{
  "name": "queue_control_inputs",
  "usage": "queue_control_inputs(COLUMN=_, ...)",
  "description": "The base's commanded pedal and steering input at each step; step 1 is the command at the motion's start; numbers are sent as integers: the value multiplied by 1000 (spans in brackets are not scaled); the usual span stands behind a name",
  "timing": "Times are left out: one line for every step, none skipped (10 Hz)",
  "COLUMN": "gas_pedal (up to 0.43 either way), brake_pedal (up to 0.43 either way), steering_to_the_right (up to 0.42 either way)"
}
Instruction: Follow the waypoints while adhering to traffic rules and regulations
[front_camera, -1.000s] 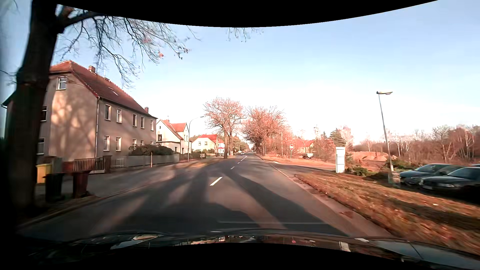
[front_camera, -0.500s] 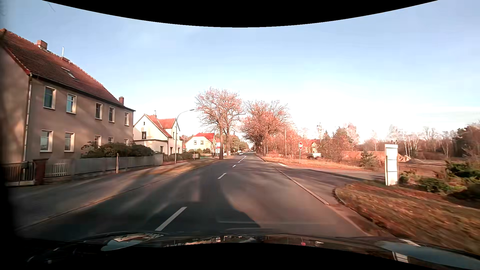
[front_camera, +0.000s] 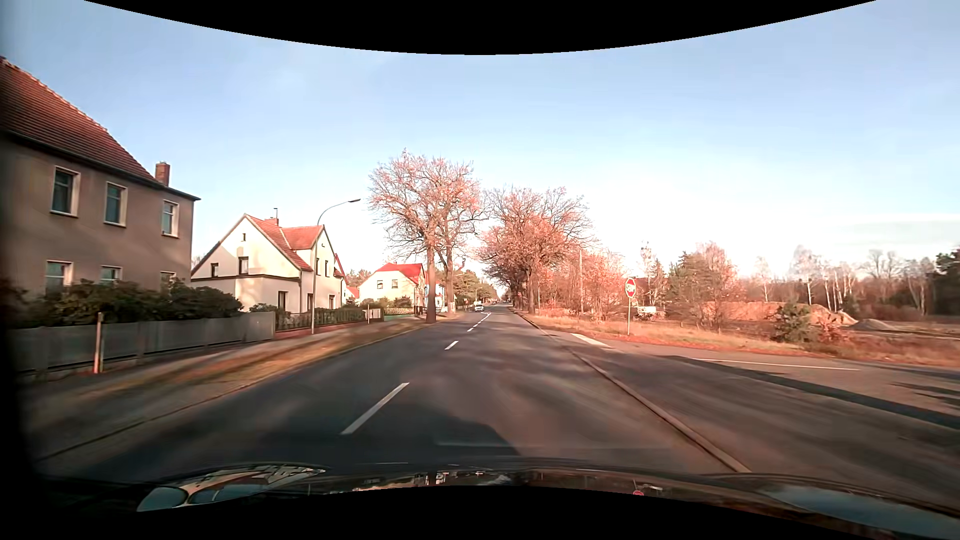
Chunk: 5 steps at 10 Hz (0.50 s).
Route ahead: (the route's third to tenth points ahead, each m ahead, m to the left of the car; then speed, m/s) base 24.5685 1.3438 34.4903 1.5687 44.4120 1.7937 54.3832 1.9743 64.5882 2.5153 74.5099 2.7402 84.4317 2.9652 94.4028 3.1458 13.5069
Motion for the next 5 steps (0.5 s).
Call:
queue_control_inputs(gas_pedal=138, brake_pedal=0, steering_to_the_right=-1)
queue_control_inputs(gas_pedal=138, brake_pedal=0, steering_to_the_right=-1)
queue_control_inputs(gas_pedal=138, brake_pedal=0, steering_to_the_right=-1)
queue_control_inputs(gas_pedal=138, brake_pedal=0, steering_to_the_right=-2)
queue_control_inputs(gas_pedal=138, brake_pedal=0, steering_to_the_right=-2)
